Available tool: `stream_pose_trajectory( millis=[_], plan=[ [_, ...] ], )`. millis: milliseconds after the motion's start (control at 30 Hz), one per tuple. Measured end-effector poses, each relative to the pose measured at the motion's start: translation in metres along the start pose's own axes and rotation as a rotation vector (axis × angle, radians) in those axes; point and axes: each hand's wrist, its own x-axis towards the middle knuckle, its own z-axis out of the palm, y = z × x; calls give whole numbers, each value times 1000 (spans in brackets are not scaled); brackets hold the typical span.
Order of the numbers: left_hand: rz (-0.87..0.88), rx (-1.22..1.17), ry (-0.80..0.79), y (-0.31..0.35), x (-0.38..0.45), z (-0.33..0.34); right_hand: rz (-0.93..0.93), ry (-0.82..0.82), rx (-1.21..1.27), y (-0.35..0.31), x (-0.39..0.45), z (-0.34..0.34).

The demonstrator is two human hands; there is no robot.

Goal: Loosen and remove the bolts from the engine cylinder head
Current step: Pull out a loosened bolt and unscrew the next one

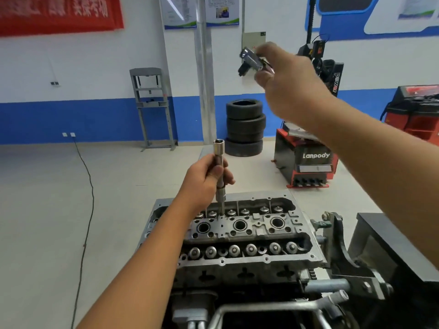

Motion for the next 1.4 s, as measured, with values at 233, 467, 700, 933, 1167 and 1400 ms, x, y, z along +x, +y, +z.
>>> stream_pose_trajectory(
  millis=[233, 467, 700, 933, 1167, 1400],
  plan=[
    [-63, -35, 190, -1, 0, -15, -148, -584, -357, 24, -116, 33],
    [22, -76, 337, -14, -5, 0, -526, -529, -184, 14, -190, 80],
    [44, -175, -9, -28, -5, -14, -394, -463, -9, 23, -183, 97],
    [113, -367, 21, -40, 6, -3, 232, -53, 823, -8, -79, 120],
    [117, -517, 9, -63, 13, -1, 314, 26, 1335, -19, -86, 162],
    [-6, -609, -159, -69, 5, -8, 253, 54, 1198, -19, -91, 167]
  ],
)
